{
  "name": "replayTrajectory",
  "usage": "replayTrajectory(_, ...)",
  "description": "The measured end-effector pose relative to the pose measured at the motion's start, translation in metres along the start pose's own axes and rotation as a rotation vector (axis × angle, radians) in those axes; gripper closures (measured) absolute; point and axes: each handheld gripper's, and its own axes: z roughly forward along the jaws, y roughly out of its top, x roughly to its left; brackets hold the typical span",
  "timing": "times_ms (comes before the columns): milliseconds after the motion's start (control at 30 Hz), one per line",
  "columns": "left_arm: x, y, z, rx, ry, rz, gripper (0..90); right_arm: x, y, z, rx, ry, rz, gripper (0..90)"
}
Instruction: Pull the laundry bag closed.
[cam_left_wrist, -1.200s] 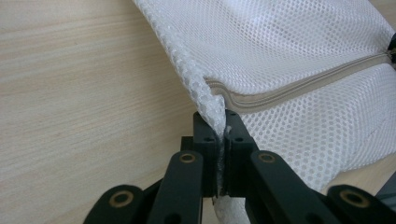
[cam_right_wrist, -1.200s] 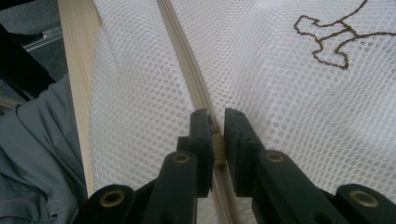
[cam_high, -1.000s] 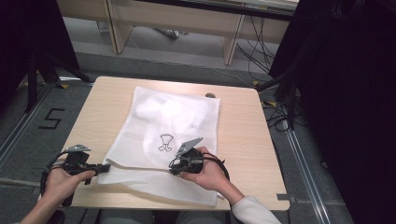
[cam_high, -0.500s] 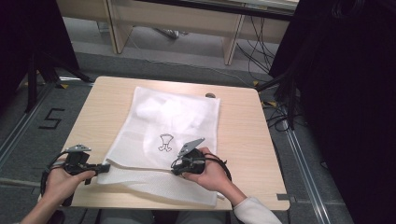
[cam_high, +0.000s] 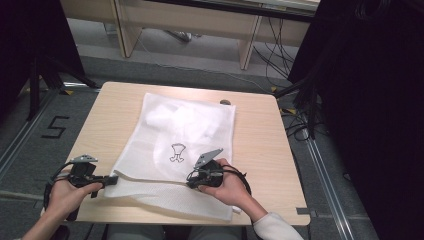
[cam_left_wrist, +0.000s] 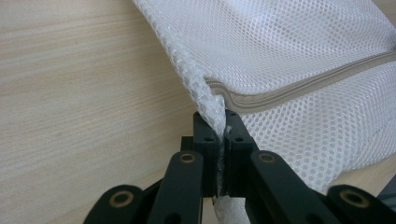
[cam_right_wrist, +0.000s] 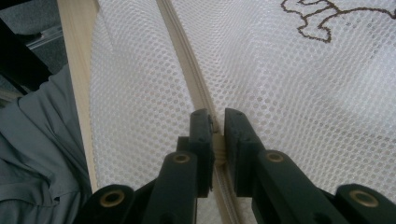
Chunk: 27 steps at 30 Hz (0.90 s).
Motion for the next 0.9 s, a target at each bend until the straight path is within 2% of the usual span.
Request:
replayTrajectory(33, 0.0, 0.0, 0.0, -0.002, -0.001, -0.003, 85.6, 0.0, 0.0, -0.001, 0.007, -0.001, 0.003, 82.7)
replayTrajectory(100, 0.002, 0.0, -0.002, 0.017, -0.007, 0.022, 85.6, -0.002, -0.001, -0.002, 0.005, 0.002, -0.009, 82.8)
replayTrajectory(133, 0.001, 0.0, -0.001, 0.012, -0.005, 0.016, 85.6, 0.0, -0.002, -0.003, 0.005, 0.002, 0.015, 82.8)
replayTrajectory(233, 0.0, 0.0, 0.0, 0.002, 0.01, 0.005, 85.6, -0.001, -0.004, -0.005, 0.004, -0.003, 0.007, 82.7)
replayTrajectory(300, 0.0, 0.0, 0.0, 0.001, 0.01, 0.008, 85.6, 0.0, -0.006, -0.007, 0.011, -0.002, 0.036, 82.8)
replayTrajectory(333, 0.0, 0.0, 0.0, -0.002, 0.009, 0.003, 85.6, 0.0, -0.006, -0.007, 0.013, -0.013, 0.028, 82.7)
replayTrajectory(367, 0.002, 0.0, -0.002, 0.019, -0.001, 0.03, 85.6, 0.0, -0.007, -0.008, 0.009, -0.014, 0.032, 82.8)
replayTrajectory(467, 0.001, 0.0, -0.002, 0.009, 0.001, 0.023, 85.6, -0.001, -0.008, -0.008, -0.004, 0.003, 0.021, 82.7)
replayTrajectory(633, 0.002, 0.0, -0.002, 0.009, -0.002, 0.022, 85.6, -0.002, -0.009, -0.01, 0.004, -0.01, 0.016, 82.7)
replayTrajectory(867, 0.001, 0.001, -0.002, 0.005, -0.007, 0.017, 85.6, -0.002, -0.012, -0.012, -0.006, -0.011, 0.026, 82.7)
replayTrajectory(900, 0.001, 0.001, -0.003, 0.006, -0.007, 0.018, 85.6, -0.003, -0.012, -0.012, -0.007, 0.0, 0.026, 82.7)
